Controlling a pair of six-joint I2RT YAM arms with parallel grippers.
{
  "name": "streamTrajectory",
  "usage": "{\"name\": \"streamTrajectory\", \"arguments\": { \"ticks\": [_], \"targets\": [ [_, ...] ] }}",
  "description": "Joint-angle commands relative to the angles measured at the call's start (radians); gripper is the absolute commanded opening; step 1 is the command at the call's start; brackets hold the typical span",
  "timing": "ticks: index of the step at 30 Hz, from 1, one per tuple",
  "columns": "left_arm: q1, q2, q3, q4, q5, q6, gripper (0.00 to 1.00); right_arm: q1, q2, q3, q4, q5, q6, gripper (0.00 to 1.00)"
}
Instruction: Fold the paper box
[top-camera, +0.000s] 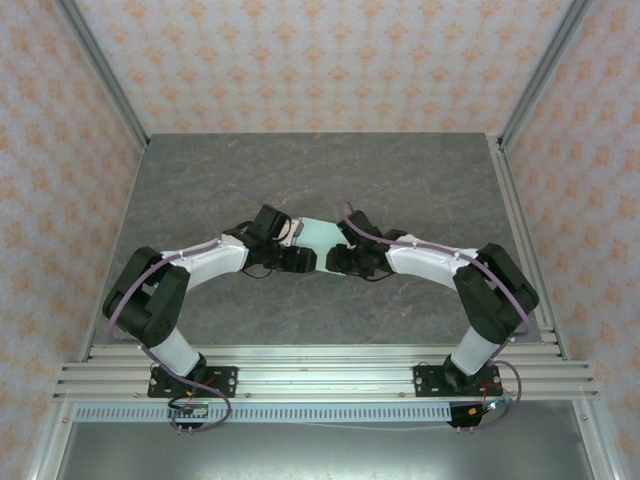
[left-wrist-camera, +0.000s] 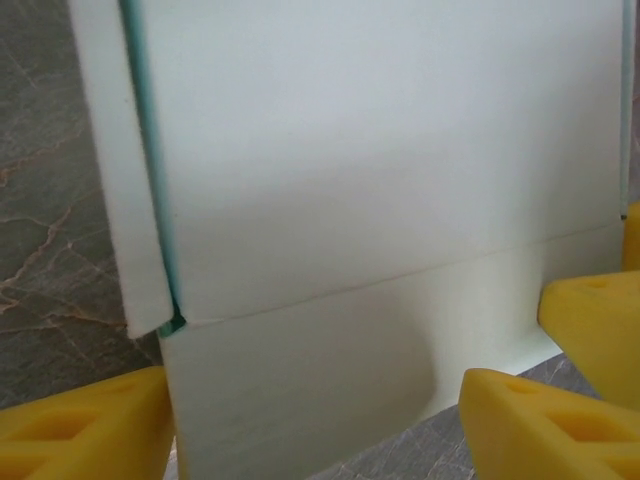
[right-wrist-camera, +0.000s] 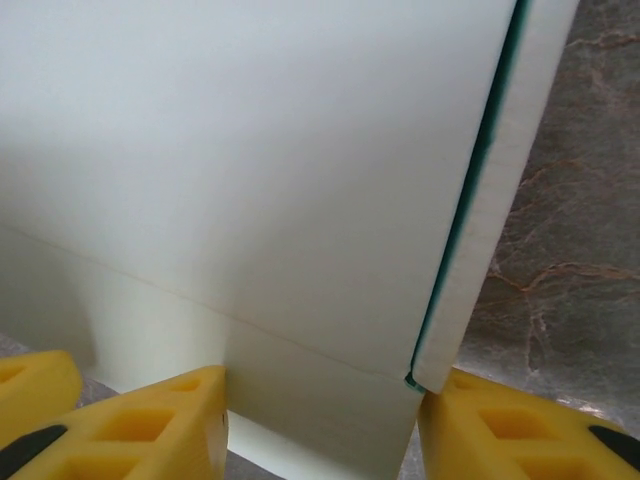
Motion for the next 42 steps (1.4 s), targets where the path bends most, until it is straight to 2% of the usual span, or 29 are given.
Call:
{"name": "streamTrajectory", "arguments": {
  "ticks": [1, 11, 19, 25, 29, 42],
  "targets": [
    [-0.014, 0.020, 0.016, 0.056, 0.020, -0.011, 0.66, 0.001, -0.020, -0.020, 0.040, 0.020, 0.015, 0.48],
    [-0.014, 0.024, 0.043, -0.008, -0.136, 0.029, 0.71, 0.002, -0.048, -0.031, 0.021, 0.069, -0.033, 0.58],
    [-0.009, 0.031, 0.062, -0.009, -0.149, 0.051, 0.70, 0.002, -0.058, -0.040, 0.023, 0.083, -0.075, 0.60],
    [-0.008, 0.034, 0.063, -0.010, -0.104, 0.064, 0.70, 0.001, -0.085, -0.054, 0.024, 0.099, -0.089, 0.61],
    [-0.008, 0.036, 0.071, -0.042, -0.116, 0.073, 0.71, -0.004, -0.089, -0.047, 0.012, 0.109, -0.099, 0.65],
    [-0.008, 0.030, 0.081, -0.100, -0.145, 0.078, 0.71, -0.015, -0.048, -0.018, 0.013, 0.134, -0.096, 0.60]
  ]
}}
